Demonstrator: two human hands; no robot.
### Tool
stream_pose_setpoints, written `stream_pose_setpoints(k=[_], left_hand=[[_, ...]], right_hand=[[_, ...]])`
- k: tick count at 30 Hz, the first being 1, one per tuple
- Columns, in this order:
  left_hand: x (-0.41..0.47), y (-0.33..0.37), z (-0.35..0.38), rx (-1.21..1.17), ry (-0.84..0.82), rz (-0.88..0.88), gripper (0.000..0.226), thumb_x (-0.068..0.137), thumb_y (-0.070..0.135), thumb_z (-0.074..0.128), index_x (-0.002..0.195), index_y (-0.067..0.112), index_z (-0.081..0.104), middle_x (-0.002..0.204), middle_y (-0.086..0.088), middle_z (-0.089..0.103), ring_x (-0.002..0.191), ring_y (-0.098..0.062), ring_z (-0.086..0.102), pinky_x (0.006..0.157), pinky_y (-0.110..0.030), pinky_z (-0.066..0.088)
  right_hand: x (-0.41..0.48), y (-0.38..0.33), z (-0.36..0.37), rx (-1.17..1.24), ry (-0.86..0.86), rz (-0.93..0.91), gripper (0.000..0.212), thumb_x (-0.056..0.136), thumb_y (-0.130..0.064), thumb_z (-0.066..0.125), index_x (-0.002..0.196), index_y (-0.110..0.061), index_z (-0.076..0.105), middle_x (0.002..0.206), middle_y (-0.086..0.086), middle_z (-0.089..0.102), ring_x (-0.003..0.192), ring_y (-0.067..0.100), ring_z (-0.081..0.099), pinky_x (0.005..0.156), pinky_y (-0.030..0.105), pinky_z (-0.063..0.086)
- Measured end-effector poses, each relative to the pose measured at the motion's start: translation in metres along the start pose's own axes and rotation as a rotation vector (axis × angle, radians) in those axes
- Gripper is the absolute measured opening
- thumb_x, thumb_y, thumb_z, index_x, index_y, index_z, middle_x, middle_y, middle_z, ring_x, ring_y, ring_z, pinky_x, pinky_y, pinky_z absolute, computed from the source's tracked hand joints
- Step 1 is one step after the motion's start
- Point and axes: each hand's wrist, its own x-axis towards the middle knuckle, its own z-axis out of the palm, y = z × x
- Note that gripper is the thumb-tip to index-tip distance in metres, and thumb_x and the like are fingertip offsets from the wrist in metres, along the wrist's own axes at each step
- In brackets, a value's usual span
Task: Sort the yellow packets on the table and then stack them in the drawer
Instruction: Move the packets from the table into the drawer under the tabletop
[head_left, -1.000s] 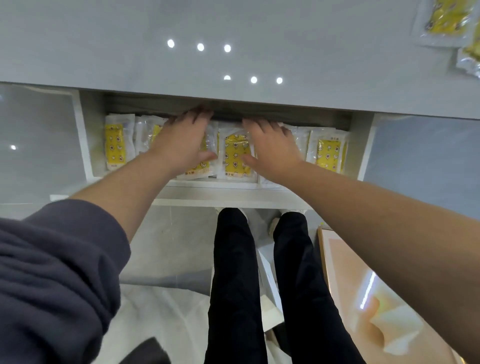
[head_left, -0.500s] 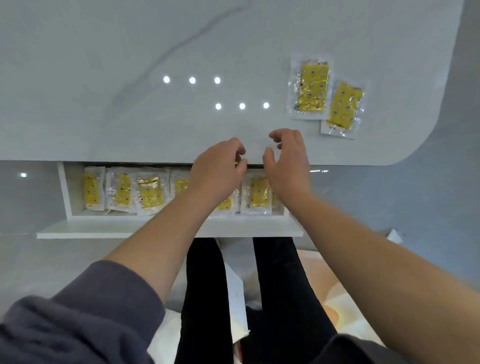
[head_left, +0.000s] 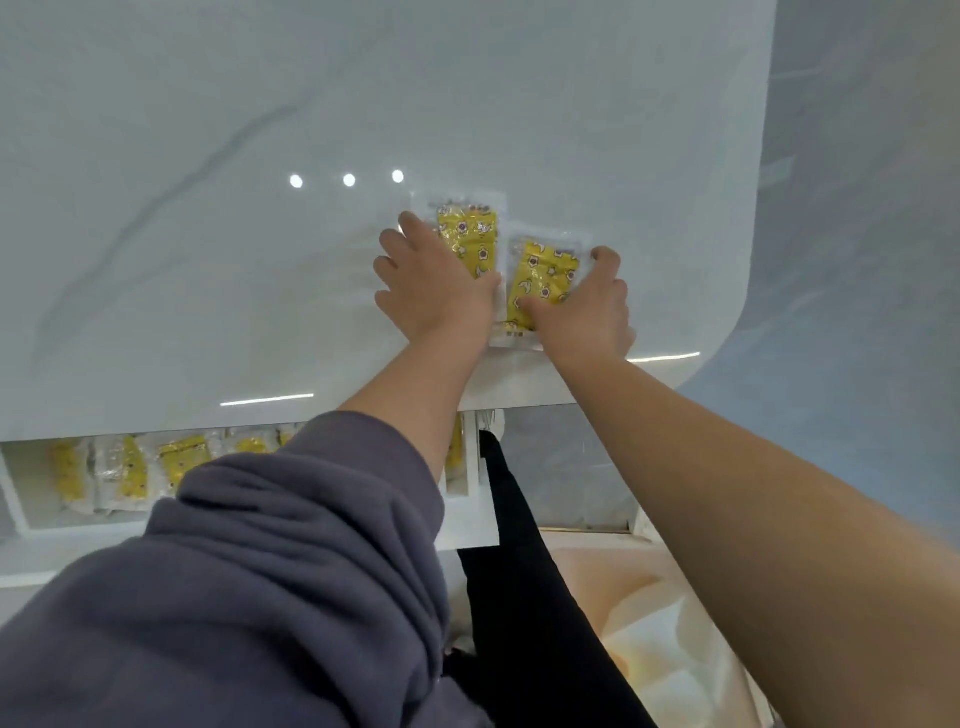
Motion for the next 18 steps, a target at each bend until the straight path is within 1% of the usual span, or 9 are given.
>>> stream_pose_setpoints(k=[3,5,9,11,13,14,16,17,18], left_hand=[[0.004,0.001,0.005,-0.038,-0.002,-0.046,0.092,0.071,0.048,0.080,0.138,0.012,0.028,0.133,-0.006,0.042,0.121,-0.026,0.047,0.091,-0.041,0.040],[0.007,0.001,0.005,-0.069,-0.019,-0.071,0.087,0.071,0.046,0.080,0.134,0.012,0.032,0.132,-0.005,0.046,0.121,-0.026,0.050,0.092,-0.042,0.039],[0.010,-0.005,0.002,-0.057,-0.070,-0.146,0.077,0.072,0.048,0.079,0.129,0.013,0.042,0.132,-0.006,0.044,0.122,-0.026,0.046,0.095,-0.041,0.036],[0.009,-0.015,-0.001,-0.052,-0.075,-0.134,0.064,0.074,0.045,0.078,0.123,0.016,0.048,0.126,-0.004,0.046,0.117,-0.025,0.048,0.093,-0.039,0.035],[0.004,-0.031,-0.004,-0.115,-0.077,-0.090,0.042,0.080,0.036,0.074,0.109,0.019,0.049,0.107,0.000,0.052,0.100,-0.024,0.052,0.086,-0.036,0.034],[-0.001,-0.042,-0.007,-0.183,-0.093,-0.071,0.033,0.083,0.032,0.071,0.101,0.019,0.047,0.094,0.004,0.052,0.089,-0.022,0.052,0.080,-0.034,0.034],[-0.011,-0.067,-0.010,-0.350,-0.142,-0.046,0.025,0.088,0.027,0.065,0.093,0.016,0.043,0.078,0.007,0.045,0.072,-0.016,0.048,0.064,-0.026,0.035],[-0.017,-0.081,-0.012,-0.410,-0.169,-0.041,0.024,0.090,0.026,0.063,0.091,0.014,0.042,0.075,0.007,0.041,0.065,-0.012,0.043,0.057,-0.023,0.032],[-0.023,-0.096,-0.014,-0.442,-0.195,-0.032,0.024,0.091,0.025,0.061,0.089,0.013,0.041,0.074,0.006,0.038,0.062,-0.011,0.038,0.054,-0.023,0.028]], right_hand=[[0.005,0.000,0.001,0.048,-0.030,0.004,0.076,0.074,-0.041,0.079,0.130,-0.021,0.033,0.121,0.002,0.055,0.108,0.026,0.058,0.093,0.043,0.043],[0.007,0.000,0.001,0.048,-0.037,0.007,0.068,0.074,-0.041,0.079,0.123,-0.017,0.037,0.118,0.002,0.055,0.107,0.025,0.058,0.092,0.043,0.044],[0.010,-0.001,0.001,-0.022,-0.059,0.032,0.062,0.076,-0.046,0.076,0.121,-0.014,0.048,0.123,0.003,0.046,0.114,0.024,0.051,0.095,0.041,0.043],[0.009,0.000,0.002,-0.023,-0.078,0.048,0.057,0.077,-0.047,0.074,0.118,-0.015,0.050,0.121,0.002,0.047,0.111,0.023,0.052,0.095,0.042,0.044],[0.004,0.004,0.004,0.077,-0.098,0.049,0.047,0.078,-0.041,0.074,0.111,-0.018,0.051,0.107,-0.002,0.054,0.101,0.022,0.058,0.090,0.040,0.048],[-0.001,0.007,0.004,0.164,-0.118,0.047,0.040,0.079,-0.036,0.074,0.107,-0.020,0.050,0.097,-0.005,0.056,0.095,0.019,0.060,0.083,0.036,0.050],[-0.018,0.013,0.007,0.308,-0.172,0.017,0.031,0.082,-0.027,0.073,0.104,-0.021,0.052,0.087,-0.011,0.056,0.083,0.010,0.060,0.067,0.023,0.046],[-0.030,0.017,0.009,0.356,-0.212,-0.015,0.027,0.084,-0.024,0.072,0.104,-0.021,0.054,0.087,-0.012,0.058,0.079,0.004,0.059,0.061,0.018,0.043],[-0.041,0.021,0.013,0.395,-0.261,-0.048,0.023,0.085,-0.022,0.071,0.103,-0.020,0.056,0.090,-0.011,0.061,0.078,0.001,0.059,0.060,0.015,0.043]])
